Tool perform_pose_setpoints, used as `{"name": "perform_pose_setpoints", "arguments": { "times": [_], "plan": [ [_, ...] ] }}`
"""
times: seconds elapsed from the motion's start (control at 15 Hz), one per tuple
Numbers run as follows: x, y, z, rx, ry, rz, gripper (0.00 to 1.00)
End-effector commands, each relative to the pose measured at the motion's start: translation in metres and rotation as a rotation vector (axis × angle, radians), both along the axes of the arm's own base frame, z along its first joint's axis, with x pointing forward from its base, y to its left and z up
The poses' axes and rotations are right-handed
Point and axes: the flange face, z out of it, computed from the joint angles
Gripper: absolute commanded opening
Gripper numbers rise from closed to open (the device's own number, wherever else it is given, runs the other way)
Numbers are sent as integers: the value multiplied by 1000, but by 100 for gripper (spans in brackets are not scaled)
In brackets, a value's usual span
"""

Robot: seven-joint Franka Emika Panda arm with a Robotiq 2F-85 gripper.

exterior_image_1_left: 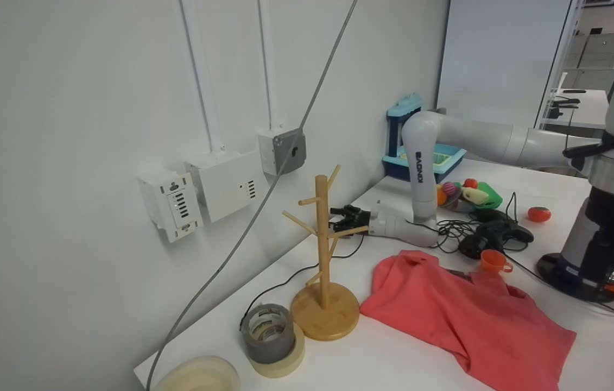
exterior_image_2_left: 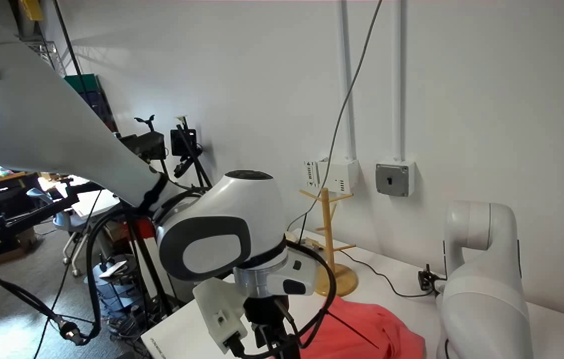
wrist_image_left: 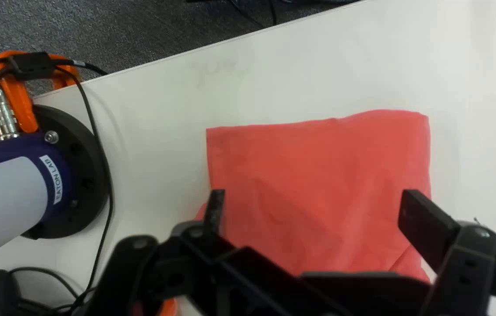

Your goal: Unfold the sweatshirt from top to bottom

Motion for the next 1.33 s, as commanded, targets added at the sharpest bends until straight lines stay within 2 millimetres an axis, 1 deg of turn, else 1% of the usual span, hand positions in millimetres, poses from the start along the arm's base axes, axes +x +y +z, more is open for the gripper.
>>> {"name": "perform_pose_setpoints", "arguments": {
  "times": [0.0, 0.07, 0.13, 0.47, 0.53, 0.67, 0.73, 0.93, 1.27],
  "plan": [
    [1, 2, 5, -7, -2, 21, 100],
    [3, 4, 4, -6, 9, 39, 100],
    [6, 3, -2, -20, 14, 37, 100],
    [21, -19, -57, -14, 105, 9, 100],
    [7, -3, -34, -5, 70, 13, 100],
    [12, -10, -53, -6, 102, 2, 100],
    [14, -12, -58, -7, 109, 0, 100],
    [19, -13, -62, -4, 107, -9, 100],
    [34, -31, -96, 16, 126, -70, 100]
  ]
}}
